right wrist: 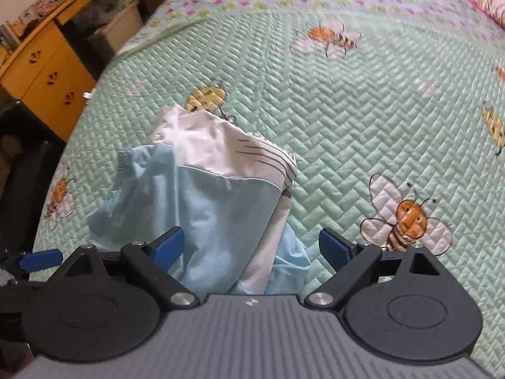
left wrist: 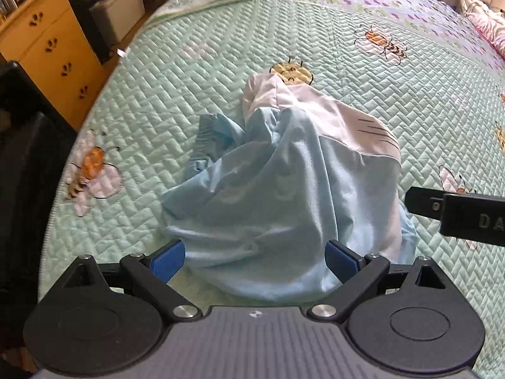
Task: Fold clothes
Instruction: 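Move both tools toward the garment and lower the right tool onto it, then grasp the garment edge with the right tool while the left tool grasps another edge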
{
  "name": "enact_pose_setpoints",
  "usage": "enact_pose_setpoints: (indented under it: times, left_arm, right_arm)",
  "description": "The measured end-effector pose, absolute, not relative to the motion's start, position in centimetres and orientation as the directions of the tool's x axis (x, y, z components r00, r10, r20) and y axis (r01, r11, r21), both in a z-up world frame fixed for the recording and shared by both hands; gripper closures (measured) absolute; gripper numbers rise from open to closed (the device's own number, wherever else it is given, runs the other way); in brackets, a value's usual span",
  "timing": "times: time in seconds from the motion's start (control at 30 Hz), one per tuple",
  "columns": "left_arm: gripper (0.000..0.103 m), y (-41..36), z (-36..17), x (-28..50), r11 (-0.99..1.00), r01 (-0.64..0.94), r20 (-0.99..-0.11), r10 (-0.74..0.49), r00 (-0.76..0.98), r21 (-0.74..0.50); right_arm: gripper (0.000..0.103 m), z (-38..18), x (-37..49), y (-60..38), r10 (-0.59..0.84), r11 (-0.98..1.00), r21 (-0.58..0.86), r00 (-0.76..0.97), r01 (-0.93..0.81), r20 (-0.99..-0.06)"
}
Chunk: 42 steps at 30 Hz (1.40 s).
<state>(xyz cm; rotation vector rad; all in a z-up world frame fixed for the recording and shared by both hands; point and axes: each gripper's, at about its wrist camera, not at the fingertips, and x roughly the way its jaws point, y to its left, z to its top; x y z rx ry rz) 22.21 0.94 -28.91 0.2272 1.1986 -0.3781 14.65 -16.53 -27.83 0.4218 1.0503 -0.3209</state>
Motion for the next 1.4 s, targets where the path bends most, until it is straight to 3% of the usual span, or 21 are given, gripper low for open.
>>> enact_pose_setpoints:
  times: [0.33,0.4,0.43,0.47,0.5,0.57,0.67,1.0,1.1,1.4]
  left_arm:
    - [0.008,-0.9,-36.9,26.2,0.917,0.391,-0.961,-0.178,0.212,-0.083]
    - [0.010,-1.3,-37.8,26.0,0.911,0.402,-0.957,-0.195,0.215,-0.095]
    - [0.018,-1.4,-37.7,25.7,0.907,0.408,-0.950,-0.212,0.229,-0.104]
    - [0.033,-1.3,-37.4,25.5,0.902,0.412,-0.943,-0.239,0.234,-0.126]
    - [0.042,-1.1,-37.0,25.3,0.897,0.414,-0.936,-0.265,0.230,-0.153]
    - [0.079,-0.8,-35.9,25.0,0.889,0.412,-0.924,-0.310,0.223,-0.199]
    - [0.097,-0.1,-33.9,24.8,0.886,0.405,-0.906,-0.343,0.250,-0.224]
    - [0.100,2.2,-25.8,23.9,0.867,0.392,-0.822,-0.450,0.349,-0.308]
    - [0.100,3.4,-23.8,23.3,0.854,0.354,-0.797,-0.498,0.341,-0.382]
    - [0.100,3.4,-14.9,20.8,0.856,0.402,-0.736,-0.496,0.461,-0.326]
  right_arm:
    - [0.012,-35.6,19.0,-16.7,0.025,0.805,0.230,0.356,0.547,-0.934]
    - [0.033,-36.8,19.5,-16.7,0.054,0.790,0.236,0.320,0.566,-0.946]
    - [0.051,-37.3,19.7,-16.7,0.074,0.783,0.250,0.314,0.570,-0.947]
    - [0.066,-37.1,19.9,-16.5,0.078,0.797,0.253,0.322,0.549,-0.944]
    - [0.074,-36.9,20.1,-16.2,0.081,0.811,0.254,0.330,0.526,-0.940]
    - [0.085,-36.3,20.4,-15.7,0.079,0.837,0.249,0.342,0.487,-0.936]
    - [0.091,-34.4,20.2,-15.7,0.095,0.830,0.291,0.394,0.476,-0.914]
    - [0.093,-26.4,19.4,-15.4,0.168,0.816,0.431,0.555,0.386,-0.815]
    - [0.094,-22.8,20.0,-15.1,0.190,0.826,0.458,0.602,0.328,-0.775]
    - [0.095,-13.8,19.2,-14.6,0.246,0.837,0.510,0.696,0.198,-0.674]
